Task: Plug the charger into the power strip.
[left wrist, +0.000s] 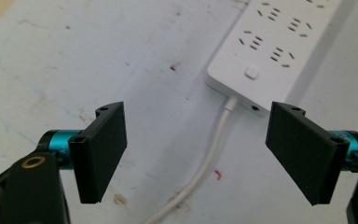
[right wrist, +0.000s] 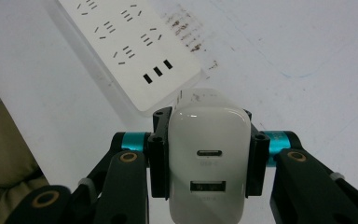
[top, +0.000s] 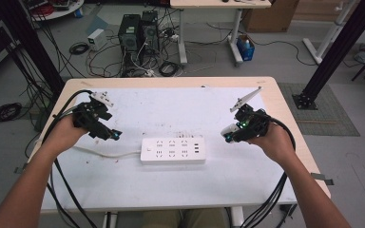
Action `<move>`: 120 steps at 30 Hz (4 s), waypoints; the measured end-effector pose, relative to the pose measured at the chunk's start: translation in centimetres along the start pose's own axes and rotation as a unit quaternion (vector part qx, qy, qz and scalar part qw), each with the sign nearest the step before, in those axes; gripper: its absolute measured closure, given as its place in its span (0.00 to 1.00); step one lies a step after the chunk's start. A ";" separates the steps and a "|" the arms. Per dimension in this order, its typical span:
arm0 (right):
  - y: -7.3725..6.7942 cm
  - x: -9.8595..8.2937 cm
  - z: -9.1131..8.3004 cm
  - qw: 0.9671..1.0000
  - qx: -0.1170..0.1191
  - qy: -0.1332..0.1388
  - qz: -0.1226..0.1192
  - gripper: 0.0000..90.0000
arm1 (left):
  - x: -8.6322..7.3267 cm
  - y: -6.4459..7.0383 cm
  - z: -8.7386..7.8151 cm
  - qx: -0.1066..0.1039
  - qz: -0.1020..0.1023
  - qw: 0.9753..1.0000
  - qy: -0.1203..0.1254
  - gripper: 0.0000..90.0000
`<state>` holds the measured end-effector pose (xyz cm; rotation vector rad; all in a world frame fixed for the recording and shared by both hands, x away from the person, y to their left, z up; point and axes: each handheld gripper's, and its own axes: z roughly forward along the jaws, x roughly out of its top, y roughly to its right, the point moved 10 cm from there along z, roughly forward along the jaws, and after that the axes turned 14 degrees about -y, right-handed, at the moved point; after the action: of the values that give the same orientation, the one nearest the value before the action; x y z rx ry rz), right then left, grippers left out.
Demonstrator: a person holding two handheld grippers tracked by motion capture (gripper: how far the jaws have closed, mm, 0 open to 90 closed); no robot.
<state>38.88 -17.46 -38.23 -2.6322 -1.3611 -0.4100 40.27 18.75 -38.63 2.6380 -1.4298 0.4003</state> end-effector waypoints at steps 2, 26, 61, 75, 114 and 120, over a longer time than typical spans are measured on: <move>-0.2 -0.1 0.2 1.000 0.000 -0.005 -0.002 0.69 | -0.5 0.3 0.4 -0.004 0.006 1.000 -0.013 0.23; -2.3 4.1 1.2 0.994 -0.008 -0.043 -0.096 0.69 | -2.5 2.2 1.6 0.004 0.063 0.996 -0.059 0.23; -5.6 10.4 10.8 0.945 0.001 -0.190 -0.267 0.69 | -3.7 2.1 3.4 -0.014 0.086 0.995 -0.052 0.23; -5.0 10.2 11.5 0.931 0.009 -0.186 -0.313 0.69 | -4.1 1.9 3.7 -0.022 0.087 0.995 -0.053 0.23; -5.2 10.5 13.0 0.927 0.024 -0.222 -0.302 0.70 | -4.5 1.3 4.7 -0.032 0.082 0.995 -0.055 0.23; -5.4 10.3 13.1 0.928 0.003 -0.218 -0.303 0.70 | -4.4 1.4 4.6 -0.032 0.085 0.994 -0.054 0.23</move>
<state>42.41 -3.04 -47.50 -2.3197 -2.3123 0.1409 37.67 20.49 -44.35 2.5328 -1.6769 0.2263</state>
